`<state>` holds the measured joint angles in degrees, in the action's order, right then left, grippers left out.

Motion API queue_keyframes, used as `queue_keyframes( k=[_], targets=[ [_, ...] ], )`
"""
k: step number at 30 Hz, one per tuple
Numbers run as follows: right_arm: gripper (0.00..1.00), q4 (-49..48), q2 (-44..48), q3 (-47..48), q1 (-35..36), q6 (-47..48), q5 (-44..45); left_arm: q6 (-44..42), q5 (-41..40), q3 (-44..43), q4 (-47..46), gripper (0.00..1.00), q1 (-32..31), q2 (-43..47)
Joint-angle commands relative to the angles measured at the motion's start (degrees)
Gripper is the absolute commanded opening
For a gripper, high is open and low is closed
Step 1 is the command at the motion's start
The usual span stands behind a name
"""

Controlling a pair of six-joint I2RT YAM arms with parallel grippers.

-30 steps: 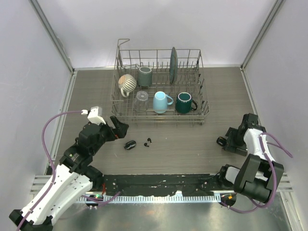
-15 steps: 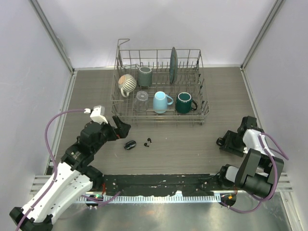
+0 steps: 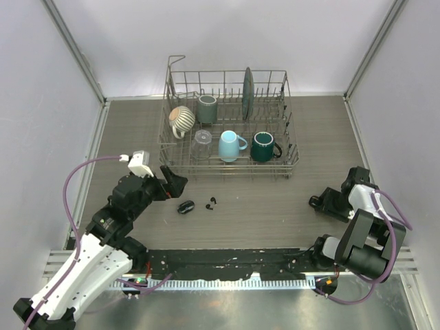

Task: Insert the wireless bluetooth earbuds into the charging case
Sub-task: Pick up the charging case at the center of the board.

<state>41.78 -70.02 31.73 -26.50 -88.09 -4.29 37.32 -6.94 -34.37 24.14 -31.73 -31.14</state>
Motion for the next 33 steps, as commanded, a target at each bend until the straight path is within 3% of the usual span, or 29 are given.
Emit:
queue_keyframes(
  k=[1,3,6,12,13,16,22,33],
  targets=[
    [0.44,-1.70,-0.30,-2.02,-0.57,0.12,1.74,-0.85,1.75,-0.52,-4.45,1.00,0.26,0.46],
    [0.43,-1.61,0.32,-1.93,-0.74,0.38,2.36,-0.85,2.10,-0.26,-4.98,1.00,0.35,0.20],
    [0.29,-1.53,1.11,-1.84,-0.74,1.43,2.71,-1.20,3.59,-0.17,-5.51,1.00,0.35,0.02],
    [0.10,-1.62,5.22,-1.32,-0.74,7.31,1.83,-0.41,5.62,0.88,-7.70,1.00,0.26,-0.15],
    [0.02,-1.61,6.55,-1.05,-0.74,8.02,1.83,-0.15,5.71,0.88,-7.97,1.00,0.26,-0.33],
    [0.01,-1.35,12.42,0.00,-0.74,9.87,2.45,0.12,6.76,0.88,-8.84,1.00,0.35,-0.68],
    [0.01,-0.20,14.90,4.30,-0.74,14.78,-1.14,1.17,6.76,0.18,-9.29,1.00,0.26,-1.65],
    [0.01,-25.24,14.91,15.46,2.50,19.28,-24.43,0.56,4.92,-0.96,-13.06,1.00,0.26,-1.82]
  ],
)
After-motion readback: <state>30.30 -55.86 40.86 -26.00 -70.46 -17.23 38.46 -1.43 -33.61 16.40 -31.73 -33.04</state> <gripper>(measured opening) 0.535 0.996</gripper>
